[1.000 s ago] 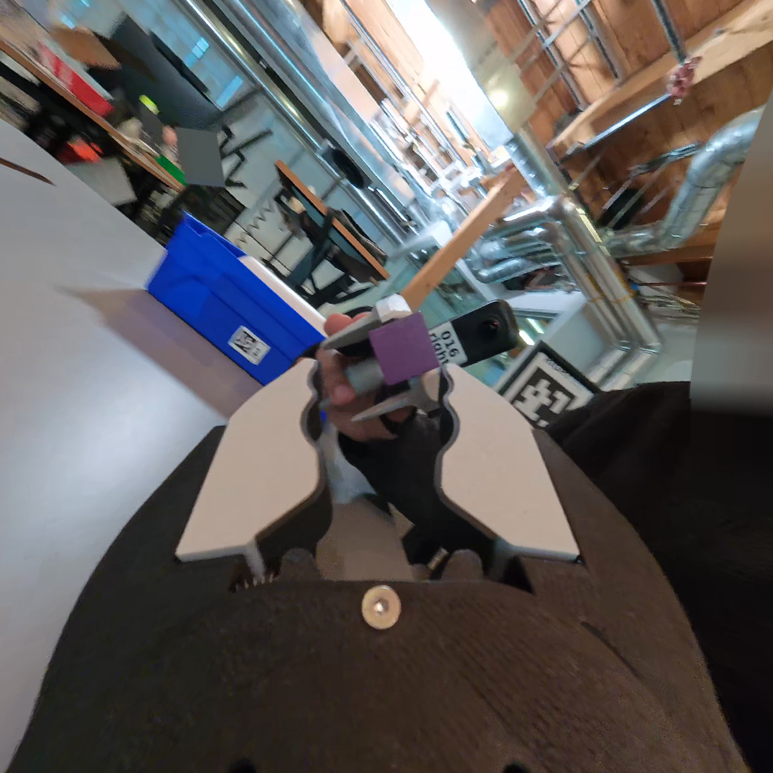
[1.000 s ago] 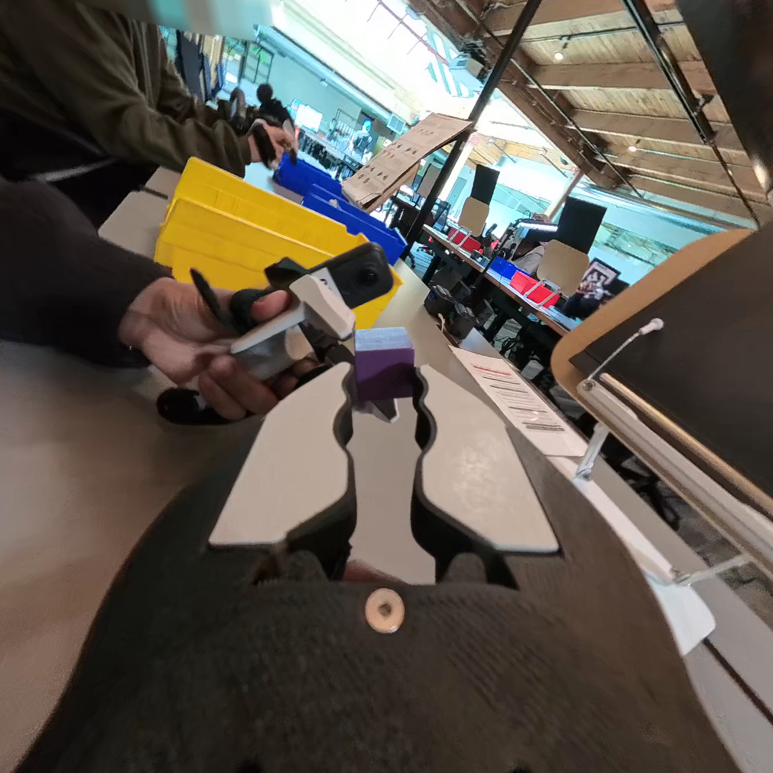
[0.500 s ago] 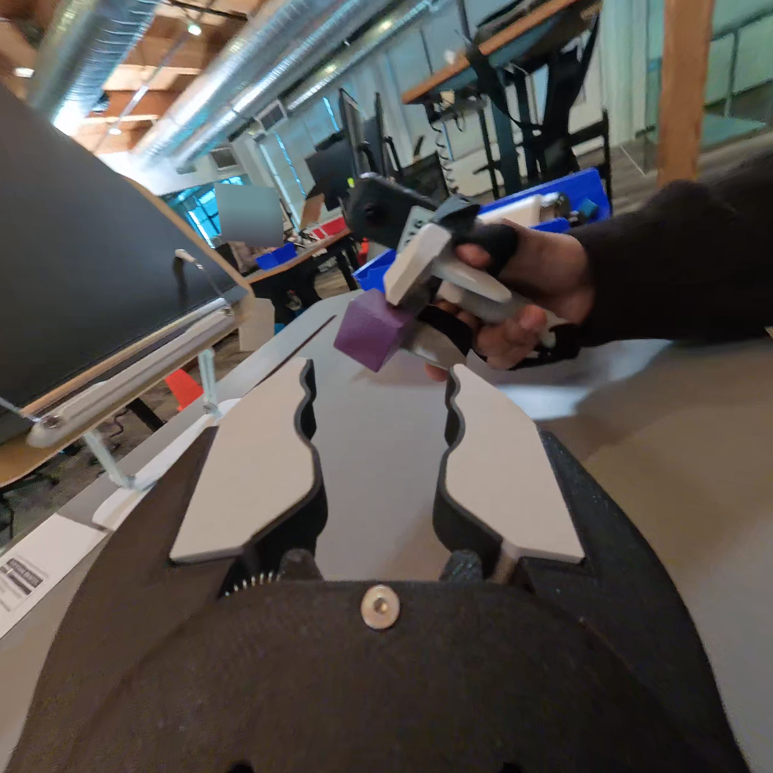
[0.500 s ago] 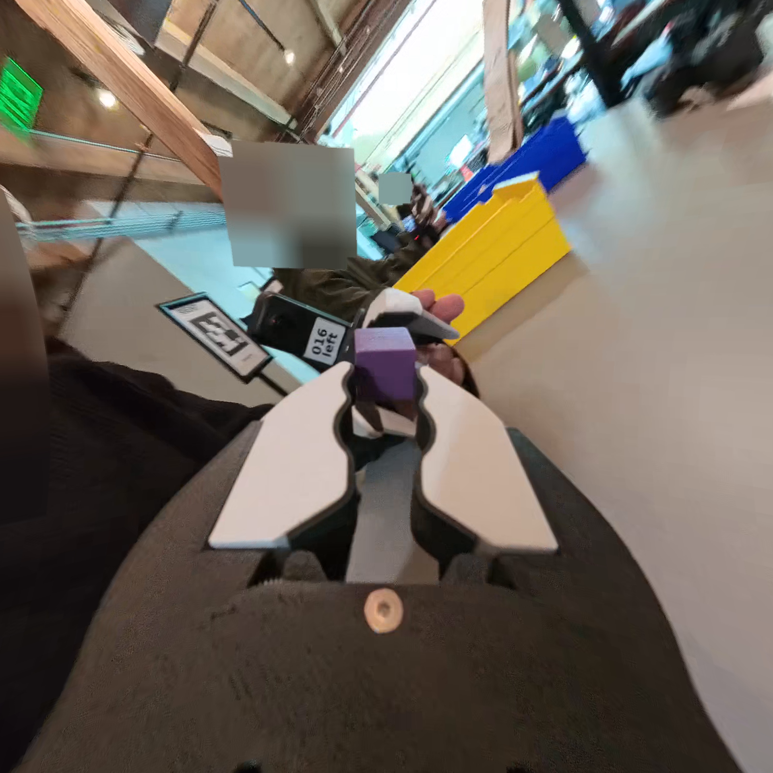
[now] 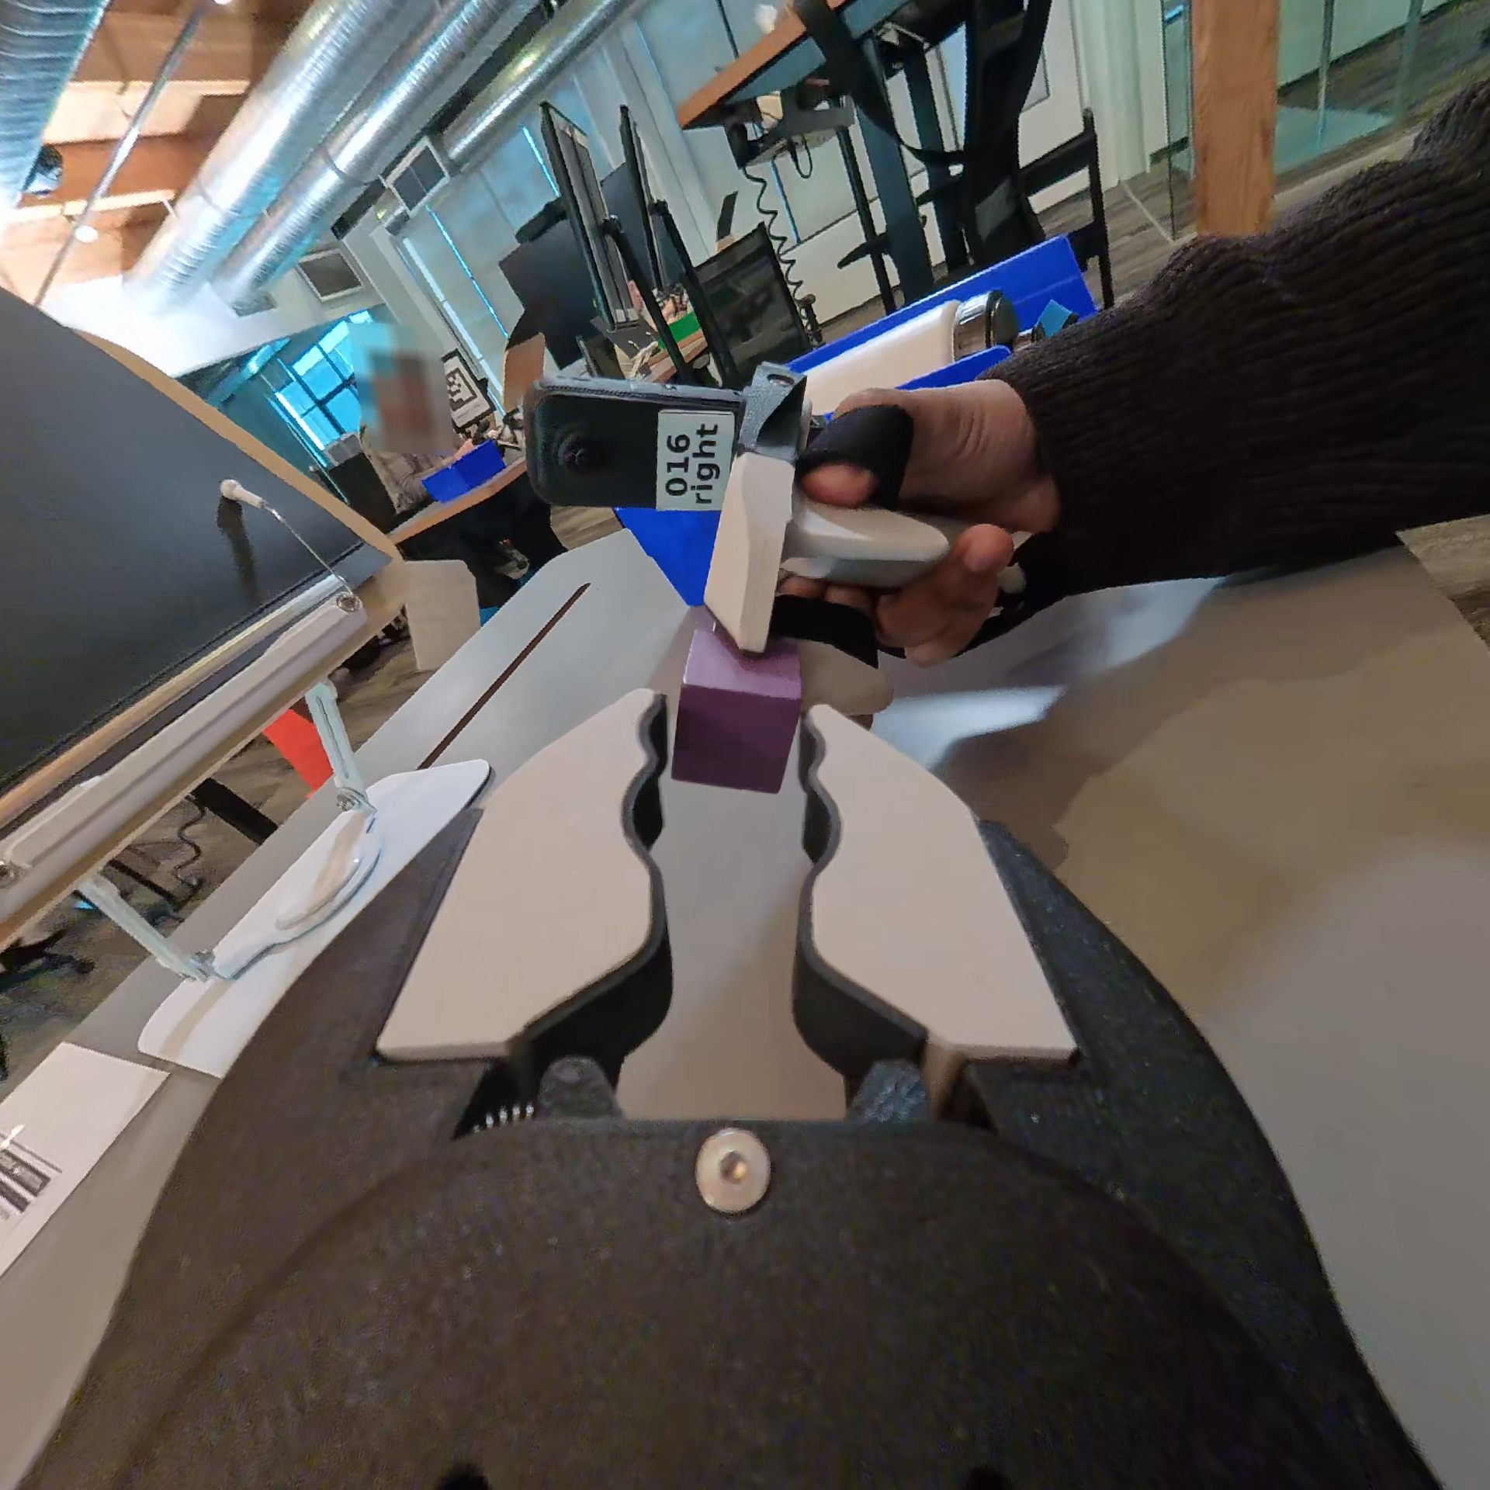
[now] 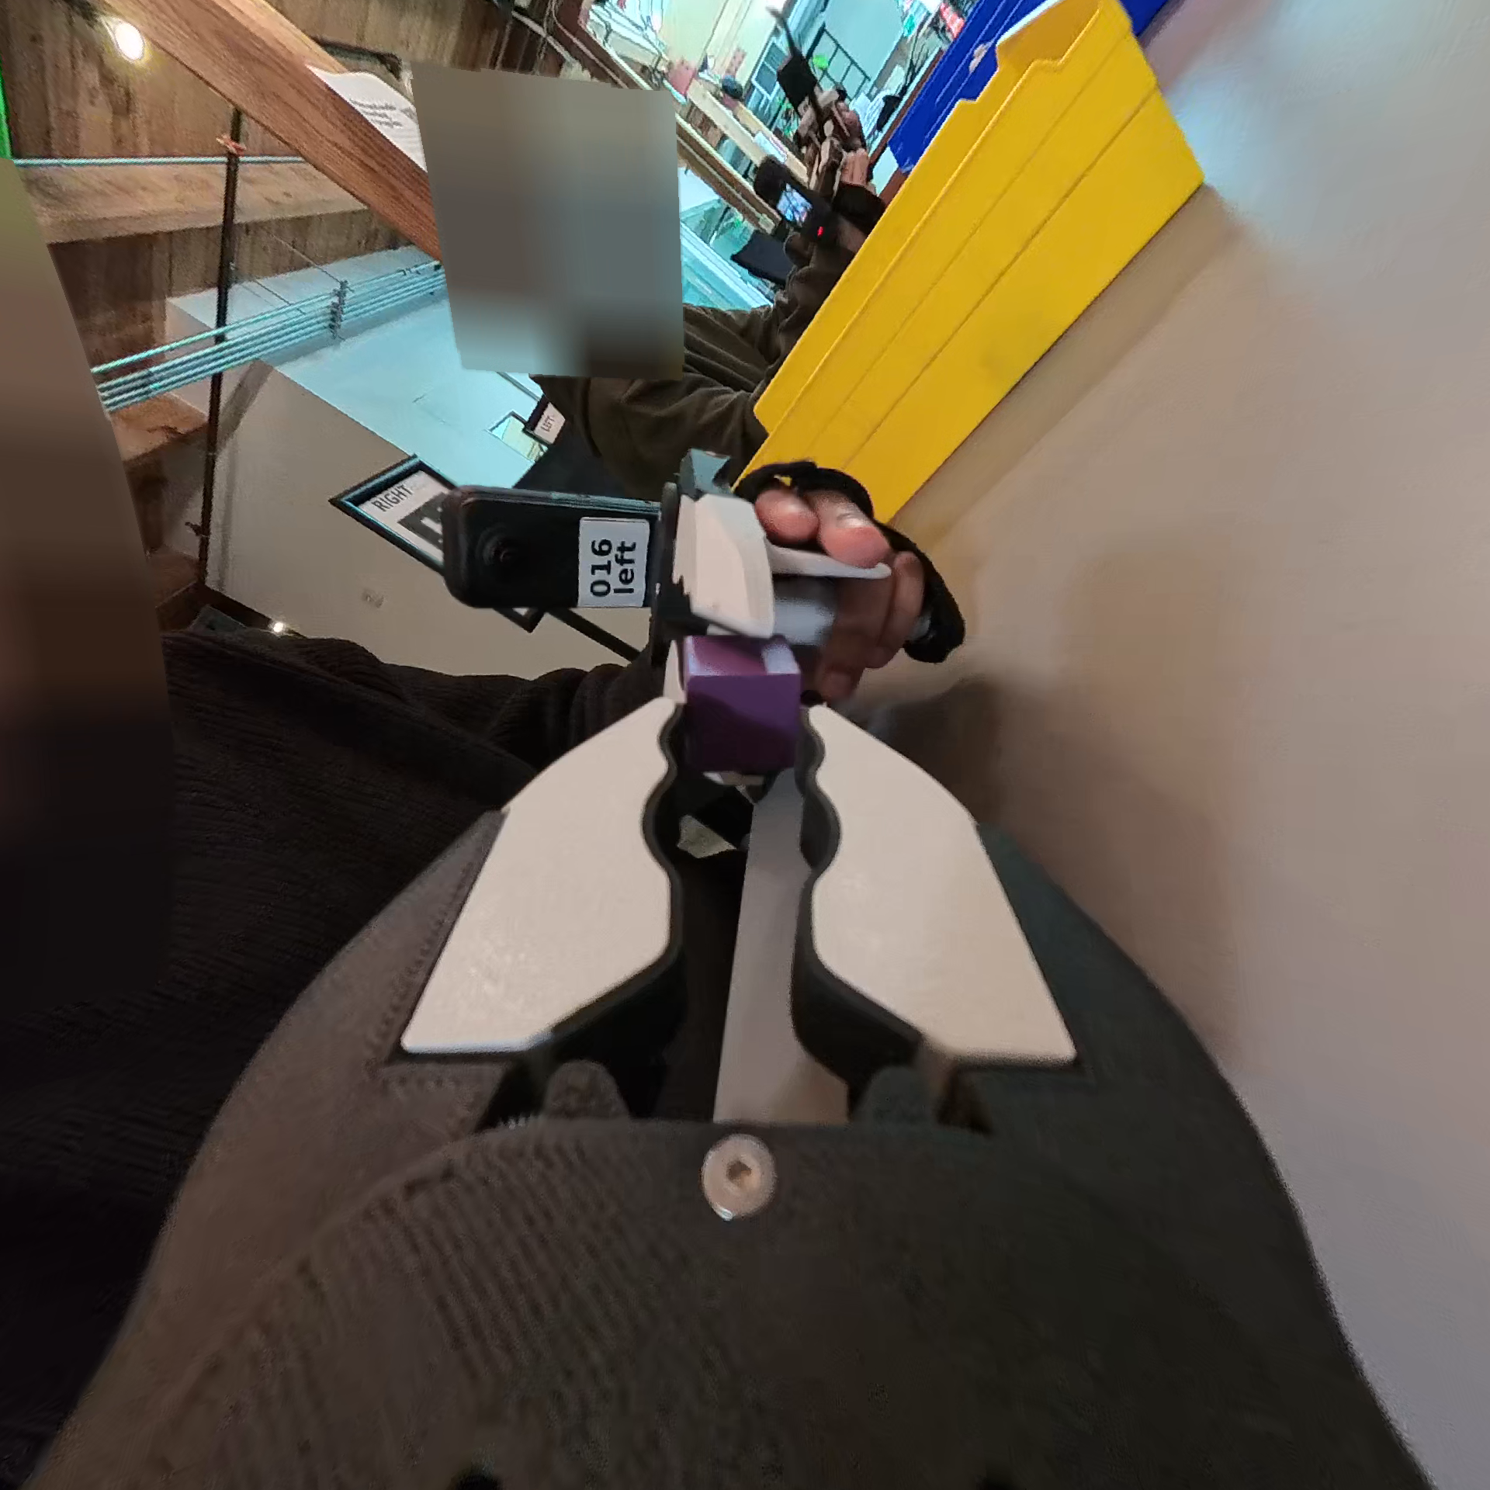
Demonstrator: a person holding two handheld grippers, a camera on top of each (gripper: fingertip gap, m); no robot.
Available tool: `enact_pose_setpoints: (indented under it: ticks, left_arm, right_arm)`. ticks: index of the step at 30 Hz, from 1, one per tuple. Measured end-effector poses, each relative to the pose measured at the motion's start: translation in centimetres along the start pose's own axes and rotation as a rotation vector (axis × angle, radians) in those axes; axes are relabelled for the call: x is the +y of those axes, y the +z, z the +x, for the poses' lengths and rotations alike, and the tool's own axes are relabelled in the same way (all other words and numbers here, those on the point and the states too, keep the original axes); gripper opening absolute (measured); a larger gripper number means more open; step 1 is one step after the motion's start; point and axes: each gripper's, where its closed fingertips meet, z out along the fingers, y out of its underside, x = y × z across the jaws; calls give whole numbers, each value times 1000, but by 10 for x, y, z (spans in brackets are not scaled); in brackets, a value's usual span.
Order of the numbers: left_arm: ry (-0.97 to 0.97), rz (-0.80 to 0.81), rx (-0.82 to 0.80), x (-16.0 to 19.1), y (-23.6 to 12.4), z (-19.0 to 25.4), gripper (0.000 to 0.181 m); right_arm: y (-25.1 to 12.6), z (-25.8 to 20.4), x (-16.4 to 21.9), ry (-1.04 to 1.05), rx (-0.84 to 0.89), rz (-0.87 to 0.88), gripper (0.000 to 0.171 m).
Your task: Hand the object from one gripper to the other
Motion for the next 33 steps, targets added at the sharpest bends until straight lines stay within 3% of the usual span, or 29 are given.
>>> enact_pose_setpoints:
  ticks: [10,14,18,22,30,33]
  left_arm:
    - [9,0,1,-3,-1,-3,28]
    - [-59,-5,-45,0,-3,-16,28]
    - [-265,42,-46,1,-9,-30,28]
    - [-559,148,6,-5,-16,-41,28]
    - [-819,213,32,10,-20,-58,28]
    - [-1057,301,154,6,-21,-57,27]
  right_arm:
    - [0,-1,-3,-8,-34,36,29]
    - [-3,16,-15,-154,97,147,62]
    - [-12,19,-32,-330,207,249,73]
    - [-25,14,-47,-482,273,351,73]
    - [-22,10,-58,-609,283,422,75]
    - [-5,3,-49,-908,361,353,78]
